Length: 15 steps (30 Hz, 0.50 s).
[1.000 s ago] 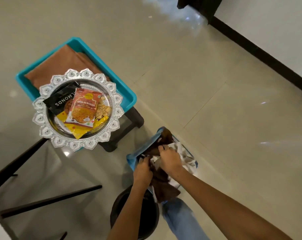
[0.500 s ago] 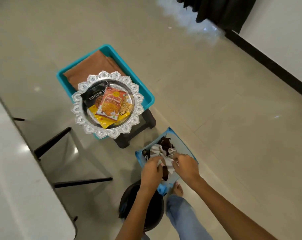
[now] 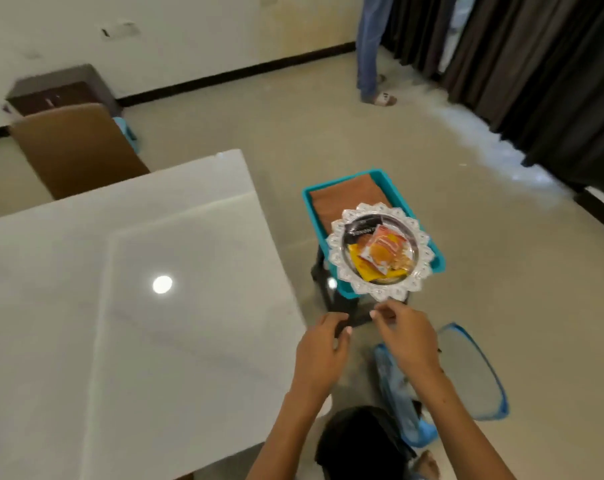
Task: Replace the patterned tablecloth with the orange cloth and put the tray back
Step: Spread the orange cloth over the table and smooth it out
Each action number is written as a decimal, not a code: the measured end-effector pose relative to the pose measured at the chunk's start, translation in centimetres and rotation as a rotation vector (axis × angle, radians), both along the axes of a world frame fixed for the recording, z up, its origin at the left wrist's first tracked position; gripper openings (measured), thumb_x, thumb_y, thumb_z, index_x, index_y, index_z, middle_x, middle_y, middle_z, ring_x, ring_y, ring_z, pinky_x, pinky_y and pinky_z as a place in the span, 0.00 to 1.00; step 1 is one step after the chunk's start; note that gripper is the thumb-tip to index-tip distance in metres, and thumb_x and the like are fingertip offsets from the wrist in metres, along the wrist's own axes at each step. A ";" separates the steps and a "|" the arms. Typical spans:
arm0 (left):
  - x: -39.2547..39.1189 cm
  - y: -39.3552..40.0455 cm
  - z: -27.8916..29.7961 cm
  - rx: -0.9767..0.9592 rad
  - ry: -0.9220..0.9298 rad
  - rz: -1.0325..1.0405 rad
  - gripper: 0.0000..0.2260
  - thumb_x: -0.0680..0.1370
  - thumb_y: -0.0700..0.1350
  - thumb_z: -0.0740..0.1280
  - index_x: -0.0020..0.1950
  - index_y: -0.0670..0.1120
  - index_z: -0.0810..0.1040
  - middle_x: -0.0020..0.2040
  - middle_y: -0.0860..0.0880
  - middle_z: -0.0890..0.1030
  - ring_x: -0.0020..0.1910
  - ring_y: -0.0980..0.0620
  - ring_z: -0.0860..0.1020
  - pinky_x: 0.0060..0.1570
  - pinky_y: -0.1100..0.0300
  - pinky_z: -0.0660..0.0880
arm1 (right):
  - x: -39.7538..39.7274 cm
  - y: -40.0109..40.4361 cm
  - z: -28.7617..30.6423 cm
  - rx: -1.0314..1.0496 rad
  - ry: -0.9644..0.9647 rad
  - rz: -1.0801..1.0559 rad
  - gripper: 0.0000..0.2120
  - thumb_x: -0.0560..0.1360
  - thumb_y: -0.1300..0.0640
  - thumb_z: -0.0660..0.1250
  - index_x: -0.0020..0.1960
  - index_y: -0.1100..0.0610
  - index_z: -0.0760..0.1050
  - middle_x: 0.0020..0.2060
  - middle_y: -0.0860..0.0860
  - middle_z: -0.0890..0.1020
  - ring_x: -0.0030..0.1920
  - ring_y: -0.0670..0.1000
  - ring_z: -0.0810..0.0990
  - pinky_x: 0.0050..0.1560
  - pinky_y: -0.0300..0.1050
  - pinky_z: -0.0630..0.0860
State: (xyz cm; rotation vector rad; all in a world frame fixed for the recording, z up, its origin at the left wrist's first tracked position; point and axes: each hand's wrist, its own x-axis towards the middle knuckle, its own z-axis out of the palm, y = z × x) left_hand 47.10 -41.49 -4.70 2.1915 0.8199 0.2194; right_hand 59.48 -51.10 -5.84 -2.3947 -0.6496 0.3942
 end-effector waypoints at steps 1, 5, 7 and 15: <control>-1.5 1.8 0.5 0.007 -0.002 0.012 0.13 0.80 0.49 0.60 0.63 0.49 0.75 0.61 0.52 0.77 0.58 0.55 0.75 0.54 0.70 0.65 | -1.6 1.9 0.6 0.014 -0.006 -0.002 0.08 0.75 0.50 0.68 0.50 0.52 0.80 0.43 0.46 0.84 0.45 0.48 0.81 0.45 0.45 0.77; -7.1 8.6 2.3 0.025 -0.012 0.062 0.14 0.81 0.50 0.58 0.65 0.49 0.74 0.64 0.51 0.75 0.61 0.55 0.73 0.59 0.69 0.65 | -7.3 9.1 2.3 0.052 -0.018 0.043 0.07 0.75 0.51 0.67 0.50 0.54 0.79 0.43 0.48 0.83 0.42 0.47 0.80 0.41 0.40 0.73; -9.4 11.1 2.9 0.012 -0.004 0.094 0.16 0.81 0.54 0.56 0.65 0.49 0.73 0.64 0.52 0.74 0.62 0.56 0.73 0.57 0.73 0.62 | -9.6 11.9 2.8 0.063 -0.008 0.076 0.08 0.75 0.52 0.67 0.50 0.55 0.80 0.43 0.50 0.84 0.42 0.48 0.80 0.42 0.41 0.75; -12.6 16.2 3.8 -0.040 -0.056 0.161 0.37 0.69 0.68 0.41 0.65 0.50 0.73 0.65 0.52 0.75 0.63 0.56 0.73 0.58 0.71 0.63 | -12.8 18.3 3.8 0.070 -0.075 0.140 0.10 0.75 0.53 0.68 0.53 0.58 0.79 0.46 0.52 0.84 0.44 0.48 0.80 0.45 0.40 0.76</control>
